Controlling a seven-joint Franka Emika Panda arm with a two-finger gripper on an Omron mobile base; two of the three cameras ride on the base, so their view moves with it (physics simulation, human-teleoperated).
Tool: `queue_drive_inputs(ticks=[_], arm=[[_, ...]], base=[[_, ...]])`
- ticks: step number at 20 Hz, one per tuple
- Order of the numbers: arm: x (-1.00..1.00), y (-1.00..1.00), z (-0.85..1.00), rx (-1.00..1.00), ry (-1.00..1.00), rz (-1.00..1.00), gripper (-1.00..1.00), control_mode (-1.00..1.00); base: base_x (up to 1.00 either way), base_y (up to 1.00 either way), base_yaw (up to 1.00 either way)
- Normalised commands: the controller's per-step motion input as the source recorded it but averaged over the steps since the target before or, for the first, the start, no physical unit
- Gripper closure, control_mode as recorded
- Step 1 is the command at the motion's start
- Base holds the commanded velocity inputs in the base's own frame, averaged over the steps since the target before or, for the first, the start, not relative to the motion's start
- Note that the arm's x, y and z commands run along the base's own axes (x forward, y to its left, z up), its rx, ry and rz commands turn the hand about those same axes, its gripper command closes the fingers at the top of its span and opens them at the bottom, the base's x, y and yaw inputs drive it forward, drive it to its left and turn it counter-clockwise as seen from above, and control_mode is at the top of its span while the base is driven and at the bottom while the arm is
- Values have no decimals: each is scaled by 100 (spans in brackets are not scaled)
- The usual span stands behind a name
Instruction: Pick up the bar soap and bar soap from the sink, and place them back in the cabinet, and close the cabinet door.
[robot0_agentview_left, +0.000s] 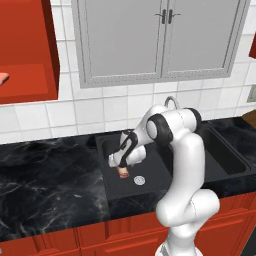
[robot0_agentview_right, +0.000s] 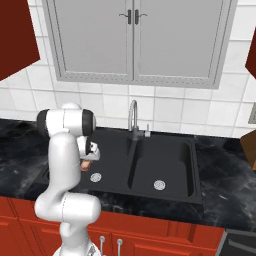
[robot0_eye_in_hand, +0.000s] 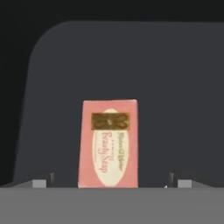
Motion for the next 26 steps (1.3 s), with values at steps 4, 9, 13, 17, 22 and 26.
queue_drive_inputs(ticks=[4,9,13,17,22,26], arm=[[0,0,-17,0,0,0,-100,-100],[0,0,-18,0,0,0,-100,-100],[6,1,-19,0,0,0,-100,-100],[8,4,-17,0,1,0,-100,-100],[10,8,-17,0,1,0,-100,-100],[10,9,-16,0,0,0,-100,-100]], base=[[0,0,0],[0,0,0],[0,0,0],[0,0,0],[0,0,0],[0,0,0]])
